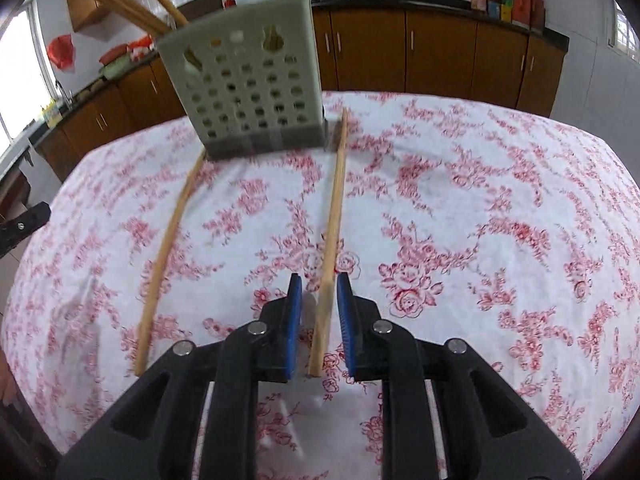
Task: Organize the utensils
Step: 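Close the right tool on a chopstick while the left tool moves toward another, then close the left tool on a chopstick while the right tool holds its chopstick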
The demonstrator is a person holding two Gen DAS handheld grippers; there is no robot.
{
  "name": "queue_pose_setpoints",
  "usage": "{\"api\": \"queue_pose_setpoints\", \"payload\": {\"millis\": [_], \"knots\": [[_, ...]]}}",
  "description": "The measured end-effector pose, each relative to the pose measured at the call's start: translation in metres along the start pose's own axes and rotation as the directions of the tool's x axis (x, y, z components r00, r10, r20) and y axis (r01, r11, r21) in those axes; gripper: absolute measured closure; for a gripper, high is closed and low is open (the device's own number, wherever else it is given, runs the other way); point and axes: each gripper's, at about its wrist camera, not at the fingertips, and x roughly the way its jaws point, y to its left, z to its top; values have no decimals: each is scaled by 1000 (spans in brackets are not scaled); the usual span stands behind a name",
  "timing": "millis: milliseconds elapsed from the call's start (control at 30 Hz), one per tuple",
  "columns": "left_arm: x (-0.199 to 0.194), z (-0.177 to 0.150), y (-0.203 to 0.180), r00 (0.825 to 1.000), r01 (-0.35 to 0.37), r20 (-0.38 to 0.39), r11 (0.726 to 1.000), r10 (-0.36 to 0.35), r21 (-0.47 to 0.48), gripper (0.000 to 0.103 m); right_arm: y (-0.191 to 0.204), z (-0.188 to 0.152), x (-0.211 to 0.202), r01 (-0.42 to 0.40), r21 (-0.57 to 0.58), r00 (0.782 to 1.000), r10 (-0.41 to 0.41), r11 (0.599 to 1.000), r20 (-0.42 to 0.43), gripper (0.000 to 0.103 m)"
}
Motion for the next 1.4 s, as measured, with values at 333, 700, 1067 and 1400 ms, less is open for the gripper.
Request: {"api": "queue_pose_setpoints", "payload": {"millis": [333, 700, 1067, 1400], "knots": [[16, -10, -24, 995, 90, -49, 996, -90, -9, 77, -54, 4, -4, 92, 151, 995, -96, 984, 23, 95], [41, -30, -64, 980, 153, -129, 988, -150, 18, 73, -89, 0, -8, 153, 220, 986, -163, 963, 28, 95], [62, -46, -84, 981, 92, -178, 994, -79, 61, 73, -85, 2, -6, 156, 200, 986, -164, 967, 25, 95], [68, -31, -45, 986, -21, -163, 999, 27, 43, 95, -60, 0, -5, 70, 151, 997, -73, 986, 17, 95]]}}
